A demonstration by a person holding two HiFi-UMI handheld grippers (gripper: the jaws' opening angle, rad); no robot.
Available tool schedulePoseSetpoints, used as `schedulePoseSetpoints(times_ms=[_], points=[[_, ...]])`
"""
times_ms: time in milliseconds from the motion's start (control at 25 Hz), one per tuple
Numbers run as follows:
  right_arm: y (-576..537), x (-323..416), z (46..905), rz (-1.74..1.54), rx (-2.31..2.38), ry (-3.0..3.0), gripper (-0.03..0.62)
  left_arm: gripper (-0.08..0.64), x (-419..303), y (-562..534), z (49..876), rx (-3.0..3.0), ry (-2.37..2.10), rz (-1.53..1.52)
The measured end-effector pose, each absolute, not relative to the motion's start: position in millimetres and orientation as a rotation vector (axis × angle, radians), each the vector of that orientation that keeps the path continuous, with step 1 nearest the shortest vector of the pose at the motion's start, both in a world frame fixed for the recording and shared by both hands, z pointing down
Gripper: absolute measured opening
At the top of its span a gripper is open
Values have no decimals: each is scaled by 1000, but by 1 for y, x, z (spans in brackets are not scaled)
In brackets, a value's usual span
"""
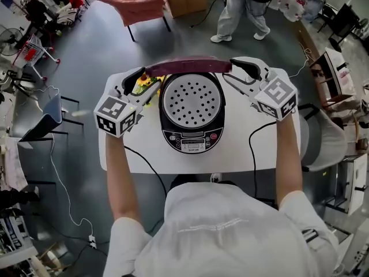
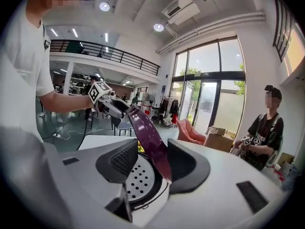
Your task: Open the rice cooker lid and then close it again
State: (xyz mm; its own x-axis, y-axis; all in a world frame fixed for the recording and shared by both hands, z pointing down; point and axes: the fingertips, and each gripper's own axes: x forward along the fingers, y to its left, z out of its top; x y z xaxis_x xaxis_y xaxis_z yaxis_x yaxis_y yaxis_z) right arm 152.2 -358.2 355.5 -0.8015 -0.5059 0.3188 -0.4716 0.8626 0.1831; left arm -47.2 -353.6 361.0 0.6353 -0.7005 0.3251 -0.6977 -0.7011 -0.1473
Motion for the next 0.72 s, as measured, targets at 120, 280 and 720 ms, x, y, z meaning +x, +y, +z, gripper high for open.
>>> schedulePoseSetpoints(times_ms=[120,280,720], points=[[-349,150,359,-127,717,-2676,206,286,-44,-343,368,-2787,1185,-659],[-335,149,365,-113,680,-2668,206,291,-45,-329,376,-2771,1207,-706],[-289,147,400,-7,566,-2672,264,322,-42,-288,407,-2901,1243,-665]])
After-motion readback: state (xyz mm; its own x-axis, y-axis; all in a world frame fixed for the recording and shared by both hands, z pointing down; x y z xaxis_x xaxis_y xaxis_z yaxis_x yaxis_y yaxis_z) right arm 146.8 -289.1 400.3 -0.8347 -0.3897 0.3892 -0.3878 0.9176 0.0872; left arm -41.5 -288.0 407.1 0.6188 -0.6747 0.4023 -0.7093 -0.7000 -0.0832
